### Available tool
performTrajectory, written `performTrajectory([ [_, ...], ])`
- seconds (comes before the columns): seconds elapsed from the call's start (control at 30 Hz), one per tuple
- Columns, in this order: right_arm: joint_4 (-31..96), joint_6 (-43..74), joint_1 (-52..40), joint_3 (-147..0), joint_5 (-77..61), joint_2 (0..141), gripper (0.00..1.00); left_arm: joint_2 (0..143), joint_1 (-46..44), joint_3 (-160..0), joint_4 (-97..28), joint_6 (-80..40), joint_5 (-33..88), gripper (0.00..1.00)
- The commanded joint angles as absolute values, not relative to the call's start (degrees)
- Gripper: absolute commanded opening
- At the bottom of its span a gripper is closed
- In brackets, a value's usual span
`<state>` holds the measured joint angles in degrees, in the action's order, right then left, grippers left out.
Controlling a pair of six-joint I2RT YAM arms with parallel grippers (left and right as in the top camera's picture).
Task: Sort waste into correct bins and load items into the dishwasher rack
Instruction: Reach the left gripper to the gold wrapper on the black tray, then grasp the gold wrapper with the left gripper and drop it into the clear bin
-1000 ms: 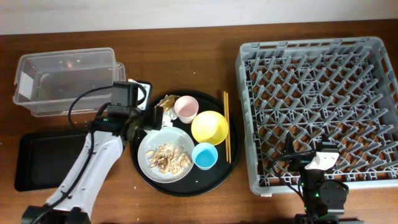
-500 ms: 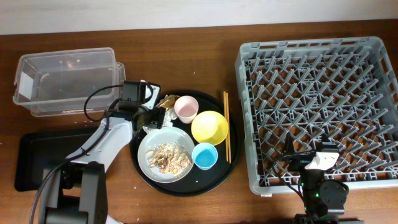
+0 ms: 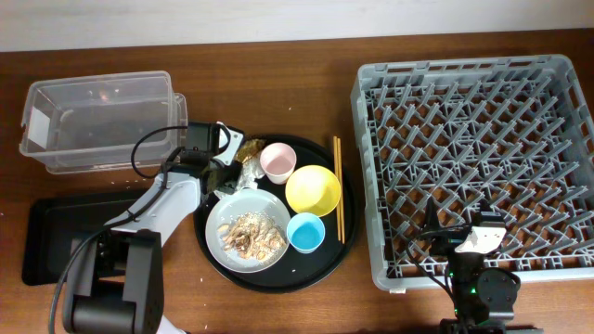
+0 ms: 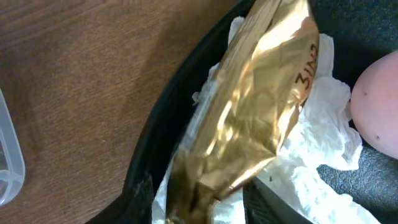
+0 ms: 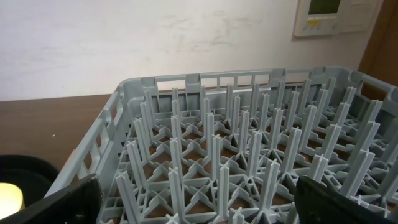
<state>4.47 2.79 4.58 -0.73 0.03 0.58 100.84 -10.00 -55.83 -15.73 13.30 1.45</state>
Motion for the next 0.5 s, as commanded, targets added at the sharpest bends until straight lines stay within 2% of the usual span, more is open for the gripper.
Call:
performTrajectory([
  [0.0,4.69,2.83,4.95,-0.32,0.51,0.21,0.99,101.30,-10.07,-56.77,-15.42,13.76,1.28,0.46],
  [0.13,4.69,2.83,4.95,-0.32,0.51,0.21,0.99,101.23,-10.07,-56.77,-15.44,12.64,1.30,0.27],
  [0.2,4.69,2.83,4.95,-0.32,0.51,0.21,0.99,101.23,-10.07,-56.80,-15.44,10.66,1.30,0.24],
  [0.27,4.69,2.83,4.95,-0.32,0.51,0.21,0.99,100.71,-10.07,-56.80,-15.64,9.89,1.28,0.13],
  [0.4,4.69,2.83,4.95,-0.32,0.51,0.21,0.99,95.81,-10.07,-56.80,-16.86,6.42,1.30,0.03],
  [0.47,4.69,2.83,4.95,-0.32,0.51,0.21,0.99,92.73,-10.07,-56.80,-17.82,5.76,1.30,0.01],
])
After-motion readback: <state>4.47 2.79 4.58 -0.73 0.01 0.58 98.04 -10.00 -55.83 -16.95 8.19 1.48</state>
